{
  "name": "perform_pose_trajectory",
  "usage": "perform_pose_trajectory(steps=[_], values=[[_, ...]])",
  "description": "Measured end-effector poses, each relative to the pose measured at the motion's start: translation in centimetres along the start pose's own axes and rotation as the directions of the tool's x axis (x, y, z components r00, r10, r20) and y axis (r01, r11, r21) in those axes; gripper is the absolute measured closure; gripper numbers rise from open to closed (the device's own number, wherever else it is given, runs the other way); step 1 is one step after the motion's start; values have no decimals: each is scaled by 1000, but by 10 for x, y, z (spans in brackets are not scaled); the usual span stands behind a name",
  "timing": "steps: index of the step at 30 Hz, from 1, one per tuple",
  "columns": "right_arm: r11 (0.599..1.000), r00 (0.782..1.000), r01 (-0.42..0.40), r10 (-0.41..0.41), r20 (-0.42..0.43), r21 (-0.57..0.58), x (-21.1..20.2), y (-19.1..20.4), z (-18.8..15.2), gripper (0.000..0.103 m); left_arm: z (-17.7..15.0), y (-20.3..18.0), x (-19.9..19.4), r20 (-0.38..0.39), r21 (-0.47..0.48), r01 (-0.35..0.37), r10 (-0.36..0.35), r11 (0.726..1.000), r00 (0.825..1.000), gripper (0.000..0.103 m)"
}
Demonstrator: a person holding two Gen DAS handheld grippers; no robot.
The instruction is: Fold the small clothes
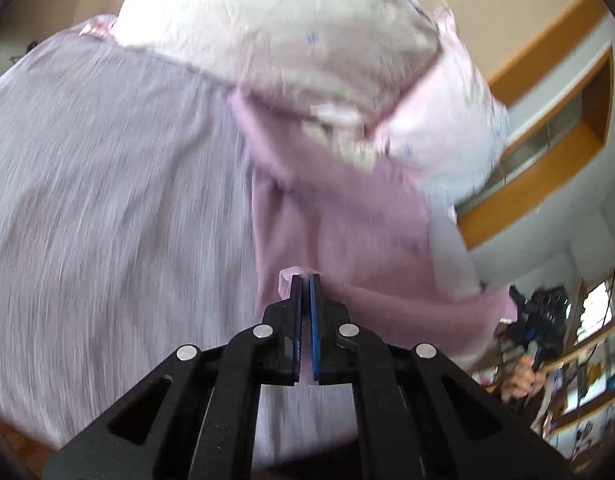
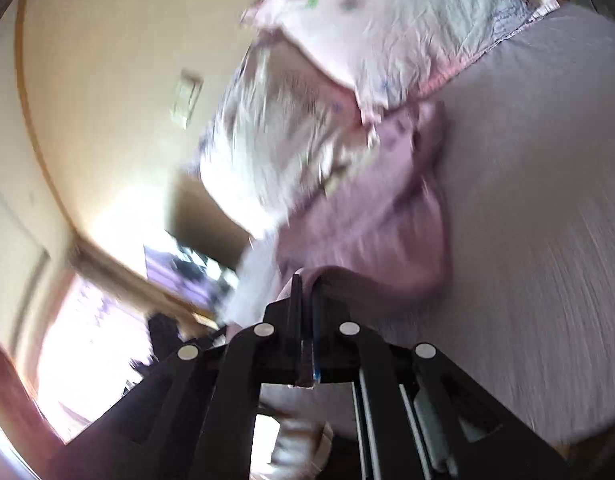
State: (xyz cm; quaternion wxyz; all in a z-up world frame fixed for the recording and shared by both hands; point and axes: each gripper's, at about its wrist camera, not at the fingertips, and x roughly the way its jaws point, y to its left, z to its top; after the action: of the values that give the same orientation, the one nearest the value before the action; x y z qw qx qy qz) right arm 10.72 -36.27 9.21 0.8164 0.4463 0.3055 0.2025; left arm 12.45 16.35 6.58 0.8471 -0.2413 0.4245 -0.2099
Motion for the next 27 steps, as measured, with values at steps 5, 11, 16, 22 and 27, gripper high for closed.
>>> perform_pose_trajectory(steps=[5, 11, 16, 22, 27], values=[[962, 999, 17, -24, 23, 274, 67, -51, 70, 100, 83, 12, 63, 25, -127, 39, -36, 991, 999, 100], [843, 995, 35, -79, 58, 536, 137, -114, 121, 99, 151, 46, 139, 6, -307, -29, 32, 951, 999, 103], [817, 984, 31, -127, 127, 576, 162, -135, 140, 97, 180, 75, 153, 60, -419, -59, 93, 906, 994, 103], [873, 984, 69, -140, 114, 482, 175, -113, 149, 60, 187, 38, 143, 51, -170, -2, 11, 985, 999, 103], [887, 988, 68, -123, 92, 457, 173, -103, 149, 28, 175, 10, 151, -49, -37, -61, 60, 997, 997, 45]])
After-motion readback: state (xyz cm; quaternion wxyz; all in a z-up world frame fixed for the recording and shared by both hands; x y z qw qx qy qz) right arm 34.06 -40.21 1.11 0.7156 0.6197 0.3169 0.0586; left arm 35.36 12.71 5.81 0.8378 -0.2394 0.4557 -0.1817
